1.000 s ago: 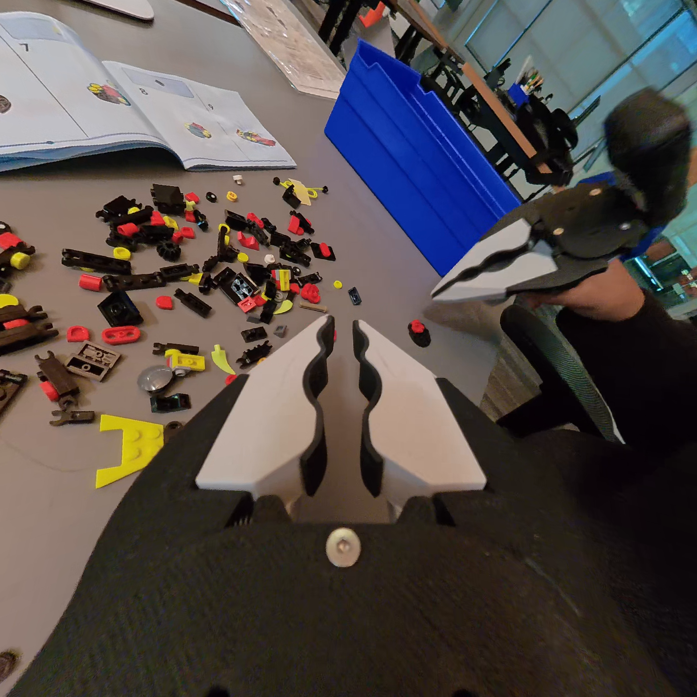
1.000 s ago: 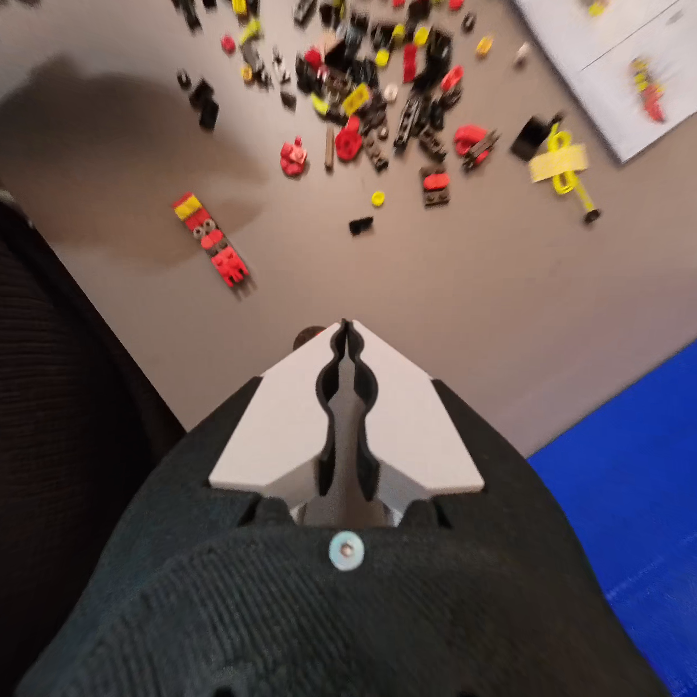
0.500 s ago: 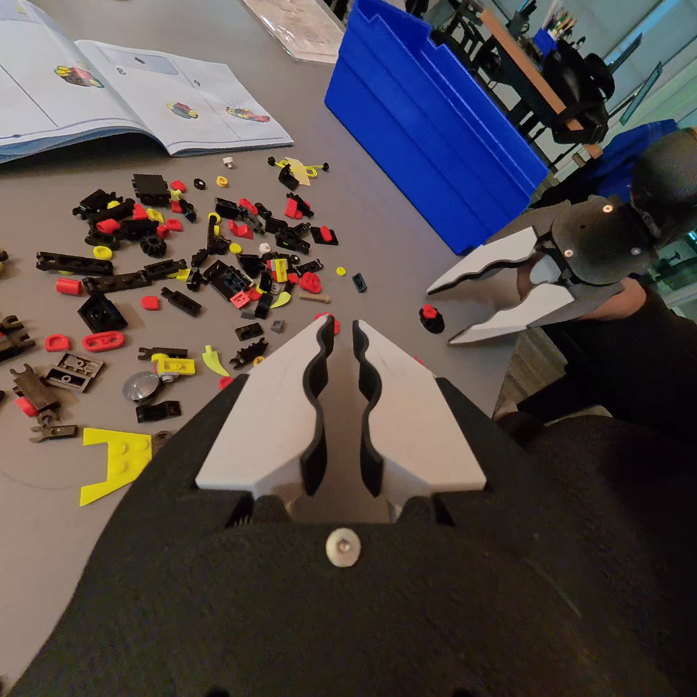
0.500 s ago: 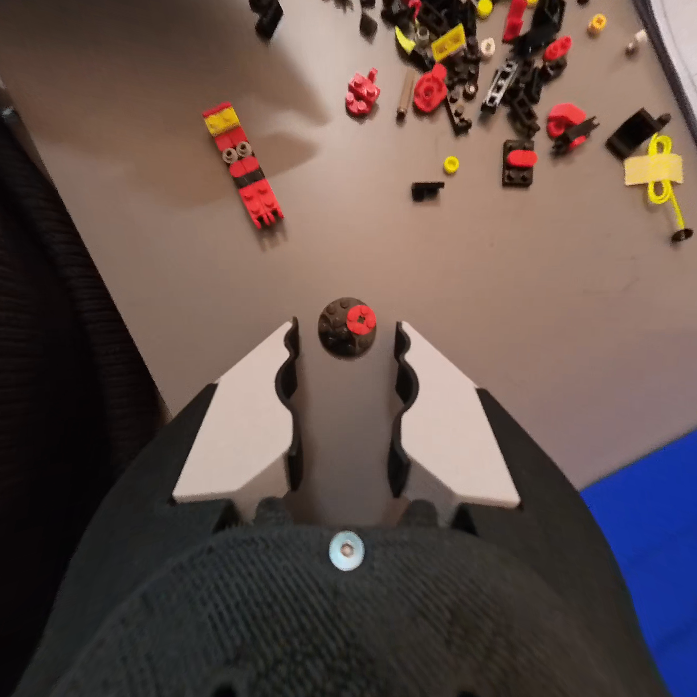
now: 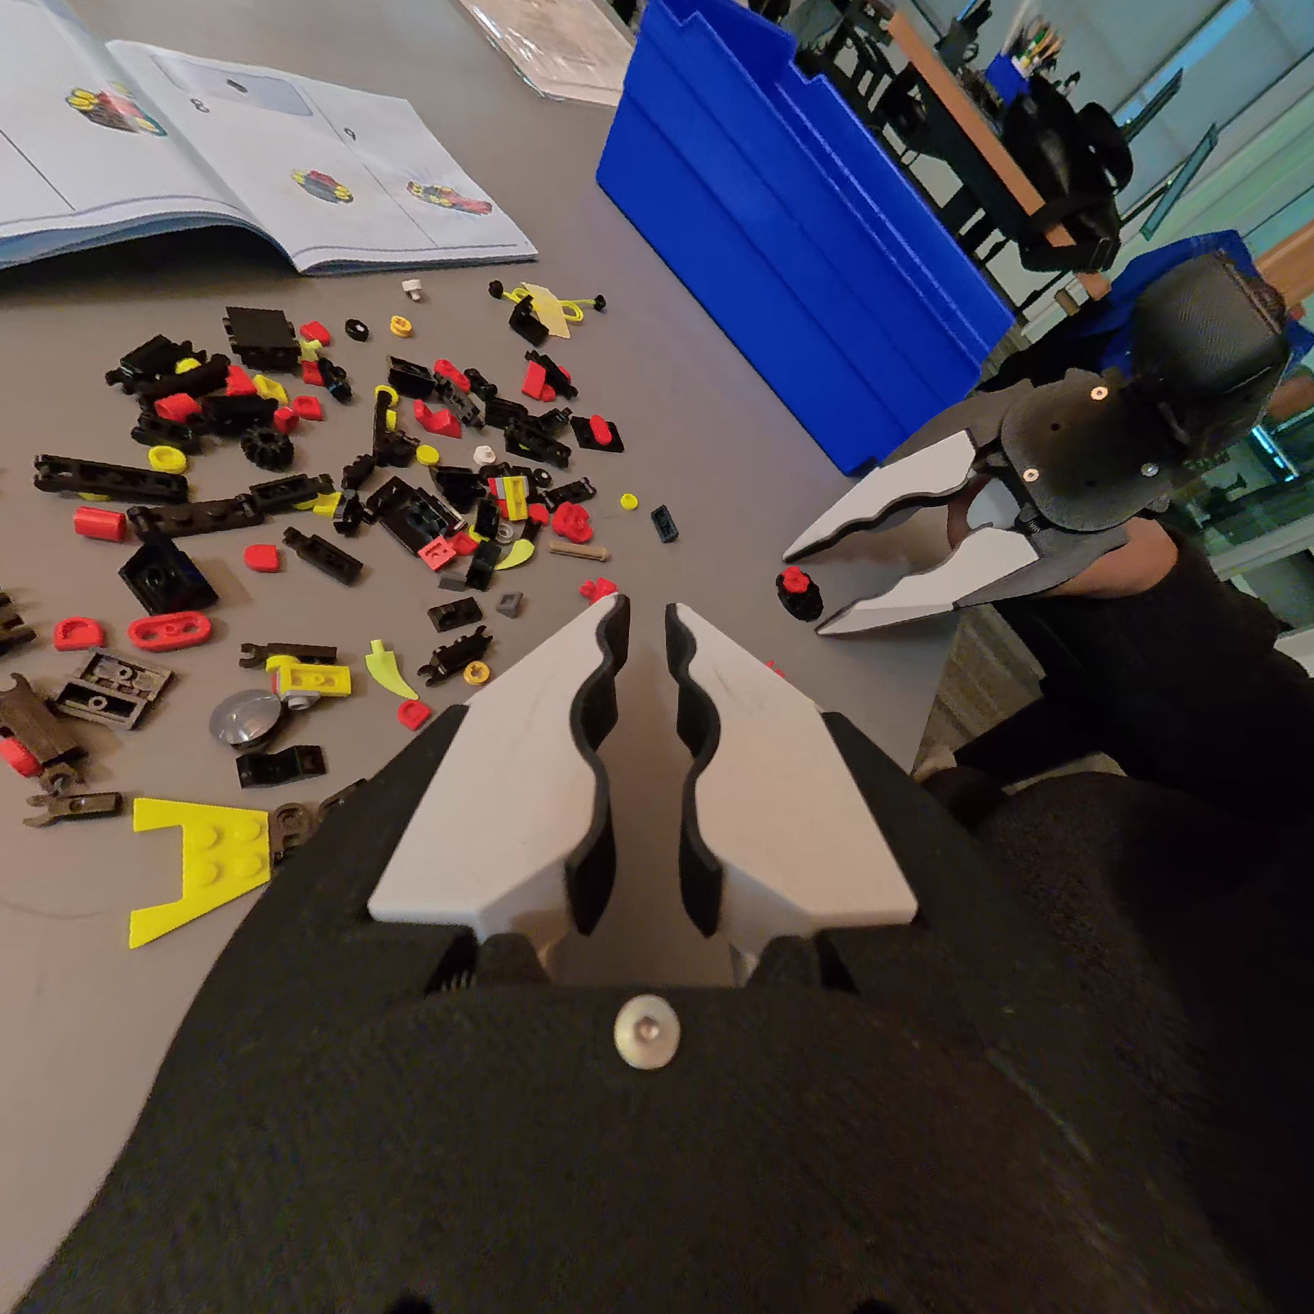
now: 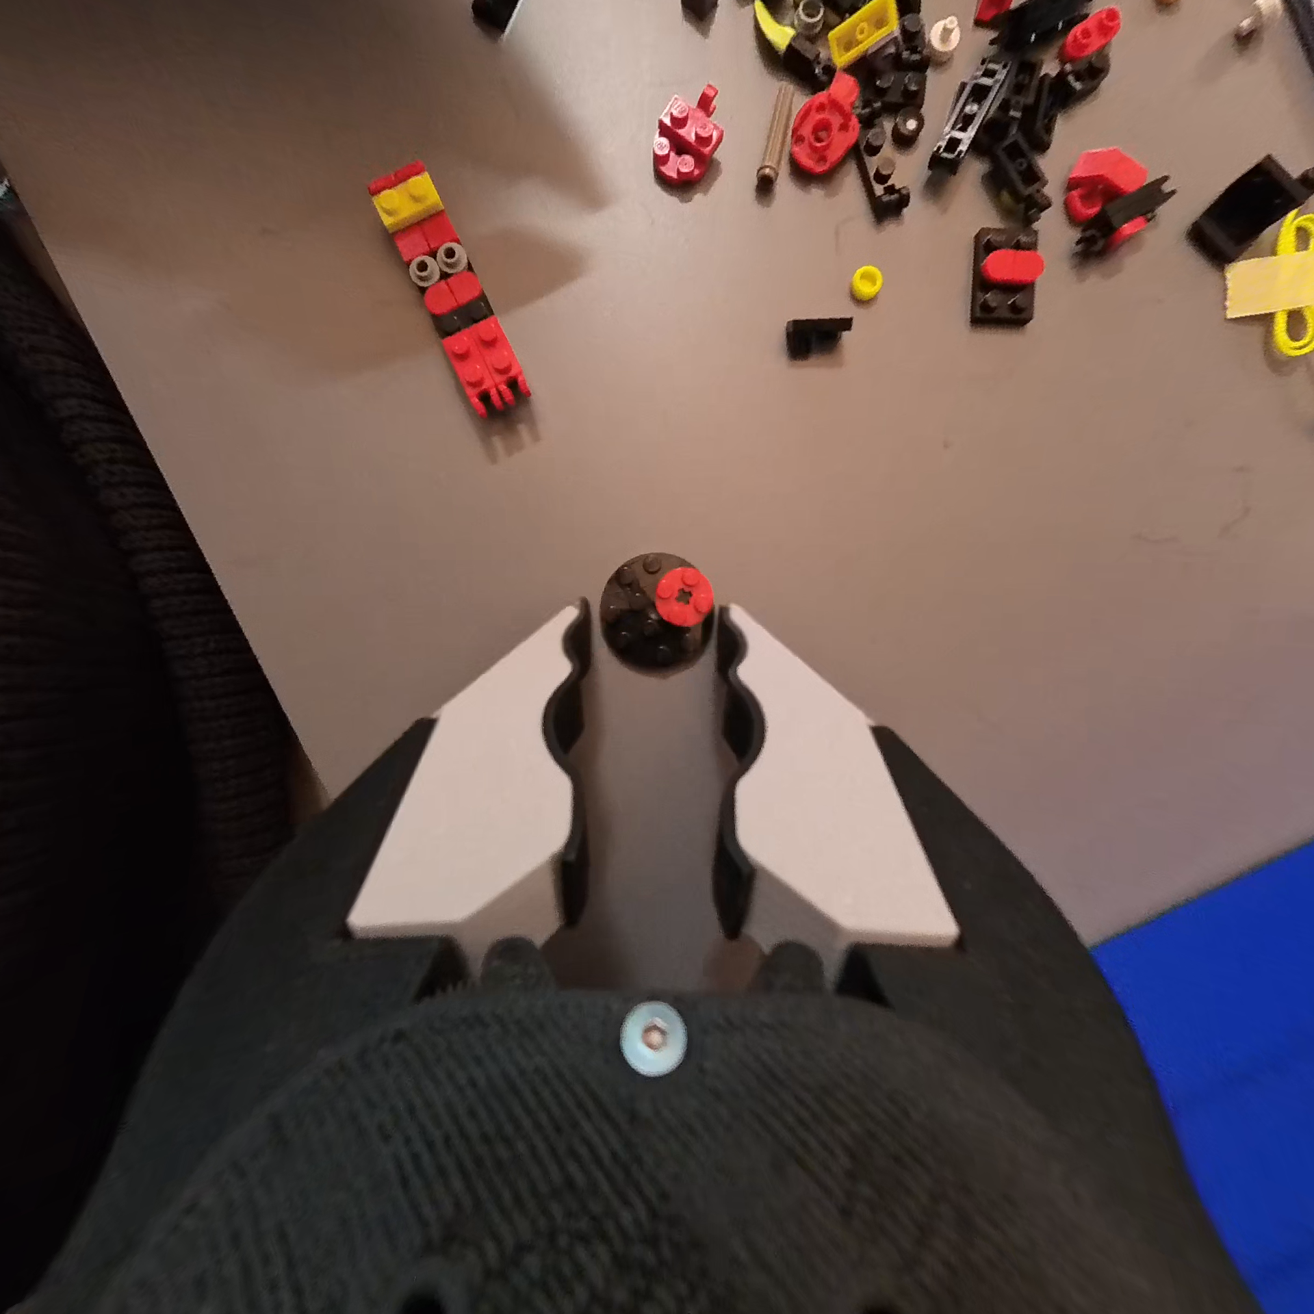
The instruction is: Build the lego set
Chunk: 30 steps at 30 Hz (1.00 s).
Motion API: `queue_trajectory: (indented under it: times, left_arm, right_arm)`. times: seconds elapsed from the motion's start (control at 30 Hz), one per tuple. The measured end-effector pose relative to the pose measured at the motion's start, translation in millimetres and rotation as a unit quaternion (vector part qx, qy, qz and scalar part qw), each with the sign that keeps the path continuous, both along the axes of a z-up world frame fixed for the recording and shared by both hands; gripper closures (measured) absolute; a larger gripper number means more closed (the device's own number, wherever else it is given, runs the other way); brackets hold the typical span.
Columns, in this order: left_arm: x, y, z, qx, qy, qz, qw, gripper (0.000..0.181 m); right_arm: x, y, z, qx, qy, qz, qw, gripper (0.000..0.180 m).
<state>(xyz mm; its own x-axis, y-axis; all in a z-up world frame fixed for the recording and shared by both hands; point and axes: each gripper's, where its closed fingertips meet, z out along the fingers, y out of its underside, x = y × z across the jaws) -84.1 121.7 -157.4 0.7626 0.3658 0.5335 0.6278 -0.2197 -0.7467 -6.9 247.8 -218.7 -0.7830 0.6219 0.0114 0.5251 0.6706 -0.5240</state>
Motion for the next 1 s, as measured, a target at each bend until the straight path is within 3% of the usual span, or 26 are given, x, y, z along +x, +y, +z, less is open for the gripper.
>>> queue_trajectory:
  times: [0.3, 0.47, 0.63, 1.0]
  left_arm:
    - [1, 2, -4, -0.012, 0.006, -0.006, 1.0, 0.174]
    - [-2, 3, -4, -0.008, 0.0, -0.001, 1.0, 0.174]
    - [-1, 6, -5, -0.005, -0.006, -0.005, 1.0, 0.174]
    - [-1, 7, -7, -0.002, -0.018, -0.006, 1.0, 0.174]
  right_arm:
    - [-13, 2, 3, 0.003, 0.03, -0.018, 0.999, 0.149]
    - [-29, -16, 19, -0.059, 0.059, -0.035, 0.996, 0.15]
    - [-41, -10, 4, -0.006, 0.055, -0.02, 0.998, 0.149]
    - [-37, -26, 5, -0.029, 0.039, 0.012, 0.999, 0.149]
